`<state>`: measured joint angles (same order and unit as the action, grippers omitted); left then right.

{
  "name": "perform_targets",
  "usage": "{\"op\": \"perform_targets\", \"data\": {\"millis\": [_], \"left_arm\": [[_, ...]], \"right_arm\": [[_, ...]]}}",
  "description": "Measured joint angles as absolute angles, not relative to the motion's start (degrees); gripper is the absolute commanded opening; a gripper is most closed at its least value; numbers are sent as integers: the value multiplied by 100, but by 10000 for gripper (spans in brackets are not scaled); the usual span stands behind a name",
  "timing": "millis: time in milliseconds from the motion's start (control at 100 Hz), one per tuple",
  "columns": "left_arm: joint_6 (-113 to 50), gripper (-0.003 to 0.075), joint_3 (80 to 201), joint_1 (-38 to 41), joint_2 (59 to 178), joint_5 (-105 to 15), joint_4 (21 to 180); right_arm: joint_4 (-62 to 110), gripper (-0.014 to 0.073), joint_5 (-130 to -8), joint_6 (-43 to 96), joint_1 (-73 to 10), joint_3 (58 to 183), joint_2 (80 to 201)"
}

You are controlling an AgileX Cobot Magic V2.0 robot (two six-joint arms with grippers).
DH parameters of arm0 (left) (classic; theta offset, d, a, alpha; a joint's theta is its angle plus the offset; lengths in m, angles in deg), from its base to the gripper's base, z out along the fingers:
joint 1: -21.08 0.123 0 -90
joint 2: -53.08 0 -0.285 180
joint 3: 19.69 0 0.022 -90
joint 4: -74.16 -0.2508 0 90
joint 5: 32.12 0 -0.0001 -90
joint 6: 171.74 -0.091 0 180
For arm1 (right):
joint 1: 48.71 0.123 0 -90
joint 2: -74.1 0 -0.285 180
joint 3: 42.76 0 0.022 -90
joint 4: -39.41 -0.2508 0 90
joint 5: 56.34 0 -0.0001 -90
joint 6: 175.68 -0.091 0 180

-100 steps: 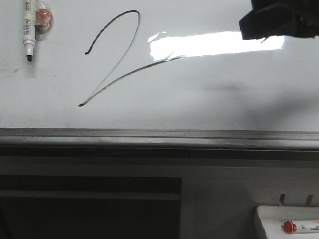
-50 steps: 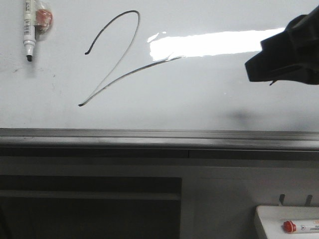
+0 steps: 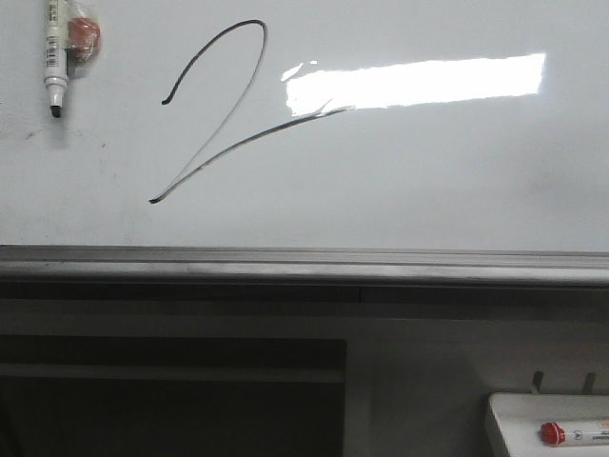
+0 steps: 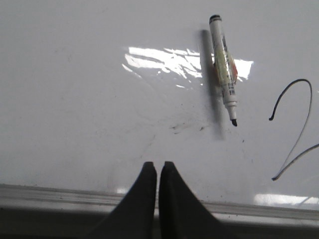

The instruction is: Write number 2 on whiteboard

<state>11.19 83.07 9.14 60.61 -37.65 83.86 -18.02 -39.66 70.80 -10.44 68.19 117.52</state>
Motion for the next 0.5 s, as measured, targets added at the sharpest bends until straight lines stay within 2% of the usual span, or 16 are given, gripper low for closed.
{"op": "perform_targets", "data": {"millis": [210, 500], "left_arm": [[1119, -20, 8309, 914, 6061, -3812, 8366], [1119, -20, 8309, 914, 6061, -3820, 8365]], "right_arm": [[-1740, -71, -4049, 7090, -1044, 6739, 11081], [-1732, -71, -4110, 7090, -1044, 6739, 11000]]}}
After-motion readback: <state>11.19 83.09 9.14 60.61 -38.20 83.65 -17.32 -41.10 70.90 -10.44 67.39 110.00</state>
